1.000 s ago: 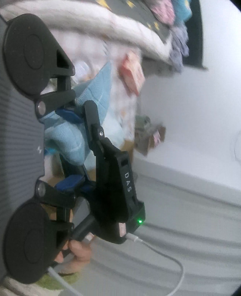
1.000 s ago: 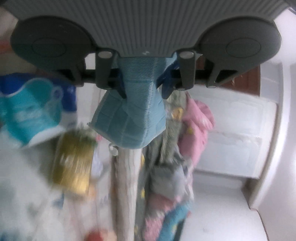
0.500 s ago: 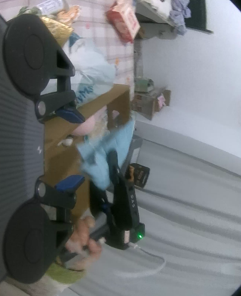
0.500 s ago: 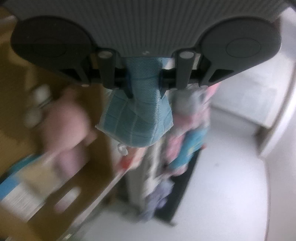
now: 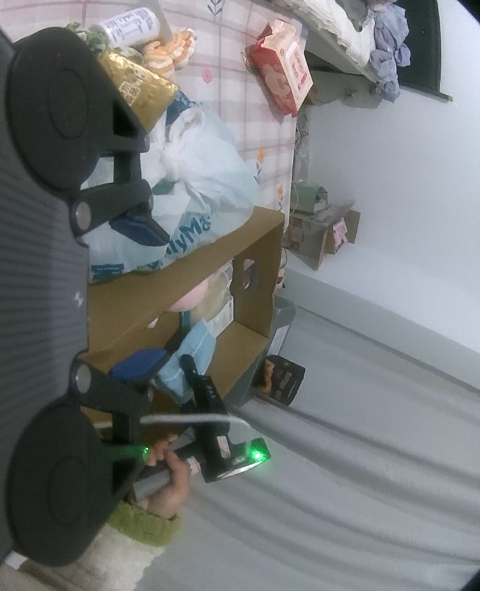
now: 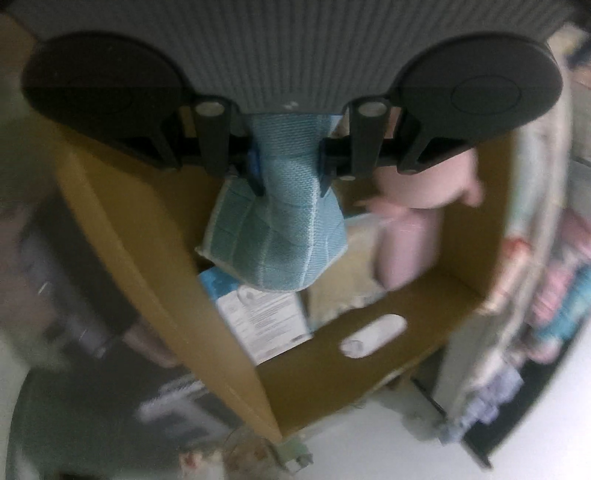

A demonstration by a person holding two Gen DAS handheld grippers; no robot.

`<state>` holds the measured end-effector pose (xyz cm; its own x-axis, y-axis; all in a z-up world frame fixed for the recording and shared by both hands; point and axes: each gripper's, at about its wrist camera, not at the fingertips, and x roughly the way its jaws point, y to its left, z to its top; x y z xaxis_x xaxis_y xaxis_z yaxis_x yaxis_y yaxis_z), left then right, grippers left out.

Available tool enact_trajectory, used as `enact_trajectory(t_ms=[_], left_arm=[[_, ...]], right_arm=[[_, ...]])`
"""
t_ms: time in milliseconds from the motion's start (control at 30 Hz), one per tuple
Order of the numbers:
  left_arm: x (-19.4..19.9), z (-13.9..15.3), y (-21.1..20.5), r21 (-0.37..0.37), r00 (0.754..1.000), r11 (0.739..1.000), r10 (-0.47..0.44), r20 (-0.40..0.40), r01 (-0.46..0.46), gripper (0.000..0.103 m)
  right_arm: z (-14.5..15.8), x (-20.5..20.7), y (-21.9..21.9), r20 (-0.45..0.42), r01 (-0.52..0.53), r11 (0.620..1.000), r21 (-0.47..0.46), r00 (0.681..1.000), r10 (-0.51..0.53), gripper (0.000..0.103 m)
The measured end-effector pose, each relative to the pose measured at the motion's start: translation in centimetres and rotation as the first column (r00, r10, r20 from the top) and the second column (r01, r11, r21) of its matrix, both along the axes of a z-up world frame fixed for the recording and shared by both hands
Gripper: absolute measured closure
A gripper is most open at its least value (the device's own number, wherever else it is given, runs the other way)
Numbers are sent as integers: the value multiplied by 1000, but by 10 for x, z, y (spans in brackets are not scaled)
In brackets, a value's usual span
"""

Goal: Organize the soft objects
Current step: 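Carry the blue towel into the cardboard box and open the right gripper, then withdraw the right gripper and move it to the white-blue diaper pack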

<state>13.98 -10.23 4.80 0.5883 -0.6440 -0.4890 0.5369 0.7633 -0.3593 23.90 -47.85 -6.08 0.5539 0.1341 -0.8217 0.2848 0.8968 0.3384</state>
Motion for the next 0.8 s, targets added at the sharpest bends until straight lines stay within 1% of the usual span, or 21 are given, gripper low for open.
enact_trajectory(t_ms=[67, 133, 233, 267, 300, 333, 367, 433, 500, 633, 700, 767, 800], left_arm=[[1, -2, 2, 1, 1000, 1000, 1, -3, -1, 41], [-3, 0, 4, -1, 1000, 1000, 3, -7, -3, 41], [-3, -2, 8, -5, 1000, 1000, 5, -9, -5, 41], [-3, -2, 8, -6, 1000, 1000, 6, -10, -6, 41], [-3, -2, 9, -6, 1000, 1000, 7, -11, -7, 41], [-4, -2, 11, -5, 1000, 1000, 7, -12, -7, 41], [-4, -2, 11, -4, 1000, 1000, 8, -12, -8, 41], [-5, -2, 13, -2, 1000, 1000, 11, -11, -11, 41], [-6, -2, 15, 2, 1000, 1000, 15, -10, -15, 41], [-9, -1, 18, 12, 1000, 1000, 27, -1, -27, 41], [-11, 1, 20, 18, 999, 999, 34, 3, -34, 41], [-13, 1, 22, 23, 999, 999, 42, 4, -42, 40], [-14, 2, 24, 26, 999, 999, 47, 3, -47, 40]], right_arm=[[-1, 4, 15, -5, -33, 988, -152, 999, 33, 74], [0, 7, 24, -14, -63, 961, -269, 998, 62, 73], [-5, 14, 35, -48, -105, 912, -396, 994, 93, 70], [-5, 18, 36, -60, -115, 902, -416, 993, 99, 69], [-6, 21, 39, -69, -125, 890, -438, 992, 106, 66], [-7, 23, 42, -80, -136, 874, -467, 991, 112, 60], [-8, 25, 46, -92, -149, 851, -504, 989, 119, 57], [-9, 28, 52, -106, -167, 810, -562, 986, 129, 46], [-3, 22, 55, -104, -172, 793, -584, 985, 137, 44], [10, 15, 51, -75, -149, 801, -581, 989, 130, 44], [18, 9, 50, -49, -131, 810, -571, 991, 126, 44], [29, 3, 47, -16, -110, 834, -541, 993, 121, 44], [37, -2, 46, 6, -98, 853, -513, 993, 118, 43]])
